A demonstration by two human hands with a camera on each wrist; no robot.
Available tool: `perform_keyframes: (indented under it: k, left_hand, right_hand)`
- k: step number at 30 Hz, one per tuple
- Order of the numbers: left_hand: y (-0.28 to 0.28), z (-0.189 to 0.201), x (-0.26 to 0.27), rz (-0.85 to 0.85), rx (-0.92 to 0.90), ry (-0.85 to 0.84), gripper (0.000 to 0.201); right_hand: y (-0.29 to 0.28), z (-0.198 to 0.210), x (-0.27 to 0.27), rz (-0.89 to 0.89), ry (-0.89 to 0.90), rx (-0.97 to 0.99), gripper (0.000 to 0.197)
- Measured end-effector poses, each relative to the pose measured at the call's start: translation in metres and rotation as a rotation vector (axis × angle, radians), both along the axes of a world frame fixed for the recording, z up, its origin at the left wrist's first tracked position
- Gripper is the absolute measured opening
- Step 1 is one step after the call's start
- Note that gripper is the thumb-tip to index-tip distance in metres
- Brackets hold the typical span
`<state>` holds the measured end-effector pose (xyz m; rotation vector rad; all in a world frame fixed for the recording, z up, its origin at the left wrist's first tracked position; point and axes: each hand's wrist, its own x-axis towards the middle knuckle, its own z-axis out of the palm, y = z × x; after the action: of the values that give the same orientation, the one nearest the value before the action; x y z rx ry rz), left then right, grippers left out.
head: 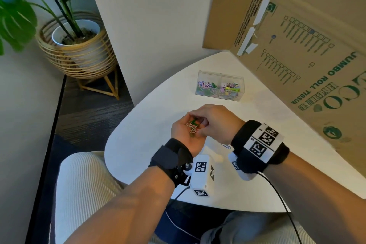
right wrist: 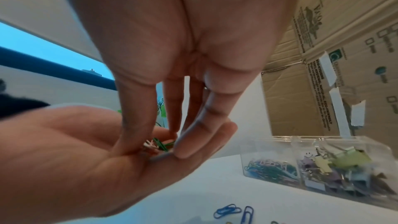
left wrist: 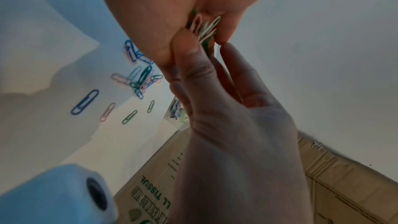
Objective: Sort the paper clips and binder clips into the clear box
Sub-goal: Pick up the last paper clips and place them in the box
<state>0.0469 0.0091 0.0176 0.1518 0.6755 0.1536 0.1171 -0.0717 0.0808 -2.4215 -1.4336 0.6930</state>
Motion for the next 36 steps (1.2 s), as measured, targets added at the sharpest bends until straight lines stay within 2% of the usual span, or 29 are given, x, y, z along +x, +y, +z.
perform_keyframes:
  k: [4,13,19,24,30,34,36]
  left_hand:
    - [-0.003,-0.007,0.003,0.029,-0.042,0.016,0.036]
    - [-0.004,-0.017,0.003,0.029,-0.049,0.0,0.043]
    - [-0.003,-0.032,0.0,-0.008,-0.043,-0.024,0.051]
    - [0.001,-0.027,0.0,-0.018,-0.003,-0.042,0.049]
    - [-0.003,-0.026,-0.001,-0.01,-0.054,-0.049,0.048]
    - [-0.005,-0.024,-0.001,-0.019,-0.045,0.004,0.05]
    - [-0.007,-0.016,-0.002,-0.01,-0.033,0.005,0.044]
  right_hand:
    - [0.004,-0.005,-0.001,0.006,-0.085,-0.042,0.021]
    - [0.01,-0.018,-0.002,0.018,-0.107,-0.101,0.009]
    - [0.007,-0.032,-0.011,0.021,-0.092,-0.118,0.015]
    - [0.007,-0.031,-0.018,0.05,-0.08,-0.086,0.032]
    - [0.004,-0.023,-0.016,0.056,-0.037,-0.043,0.027]
    - [0.002,-0.021,-0.014,0.04,-0.009,-0.028,0.026]
    - [0.001,-0.018,-0.009,0.015,0.025,-0.011,0.022]
